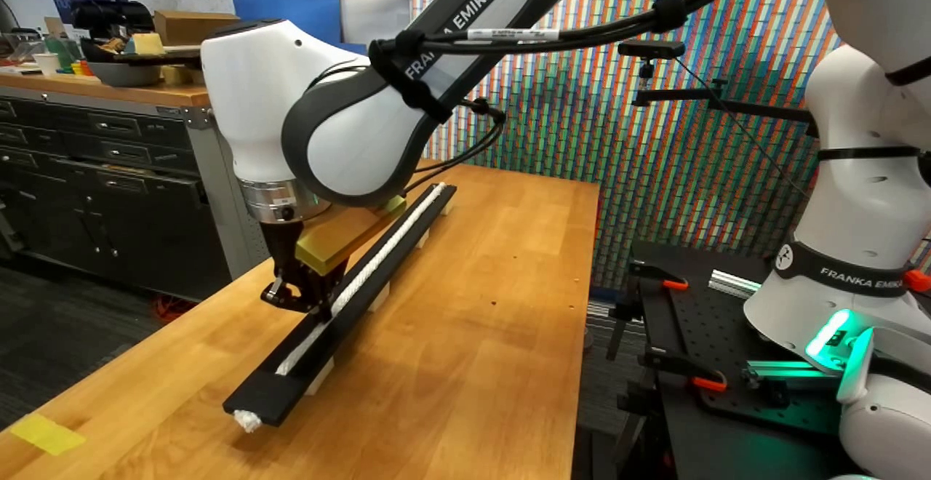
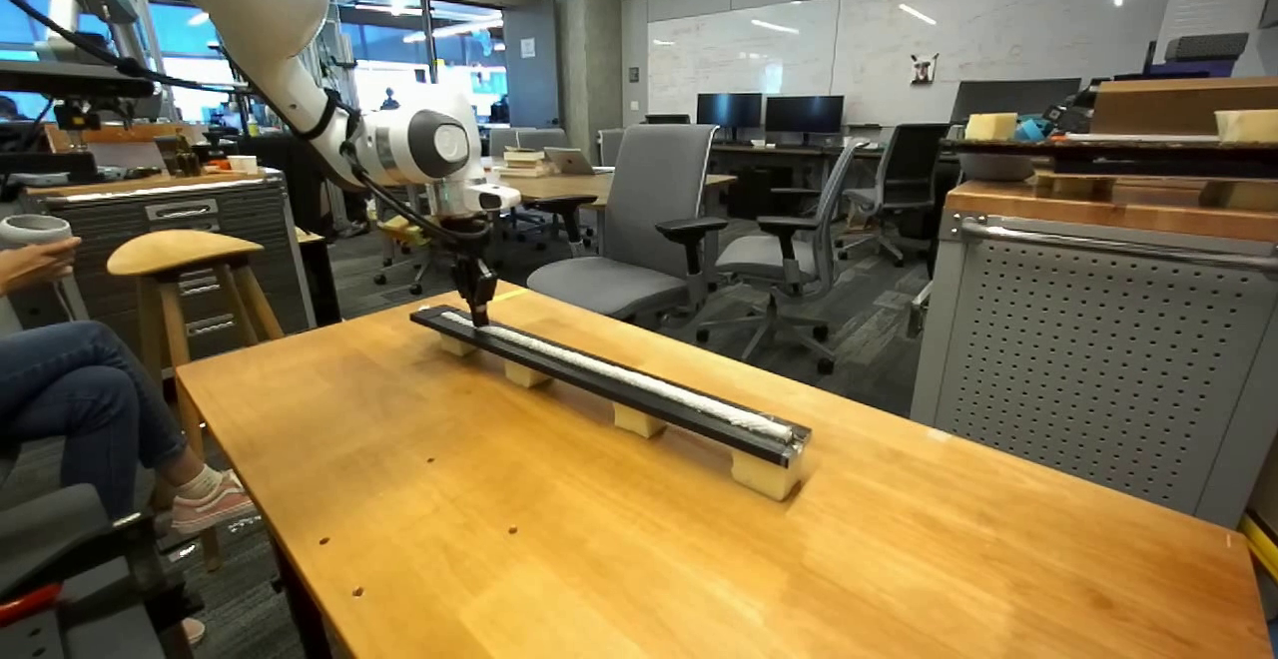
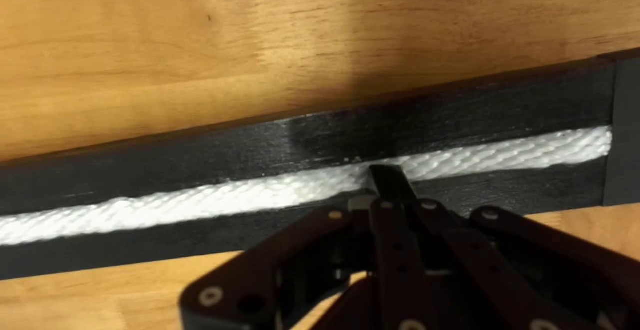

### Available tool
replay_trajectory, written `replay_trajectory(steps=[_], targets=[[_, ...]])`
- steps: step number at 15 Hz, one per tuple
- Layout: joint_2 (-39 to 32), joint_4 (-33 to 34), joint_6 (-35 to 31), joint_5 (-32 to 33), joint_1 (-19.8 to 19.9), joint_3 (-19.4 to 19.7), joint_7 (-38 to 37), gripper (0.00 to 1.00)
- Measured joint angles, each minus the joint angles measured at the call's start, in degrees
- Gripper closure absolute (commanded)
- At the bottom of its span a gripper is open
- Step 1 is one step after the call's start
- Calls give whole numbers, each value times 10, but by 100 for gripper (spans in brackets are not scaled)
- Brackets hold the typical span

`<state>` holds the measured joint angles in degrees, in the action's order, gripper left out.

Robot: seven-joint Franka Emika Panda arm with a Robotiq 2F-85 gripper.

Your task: Fit the rope along the center of the black object

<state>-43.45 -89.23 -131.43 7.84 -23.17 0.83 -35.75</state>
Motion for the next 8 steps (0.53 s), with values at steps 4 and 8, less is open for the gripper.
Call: replay_trajectory(steps=[4, 8], targets=[[-1, 3, 5, 0, 0, 1, -13, 100], [-1, 3, 5, 0, 1, 2, -32, 100]])
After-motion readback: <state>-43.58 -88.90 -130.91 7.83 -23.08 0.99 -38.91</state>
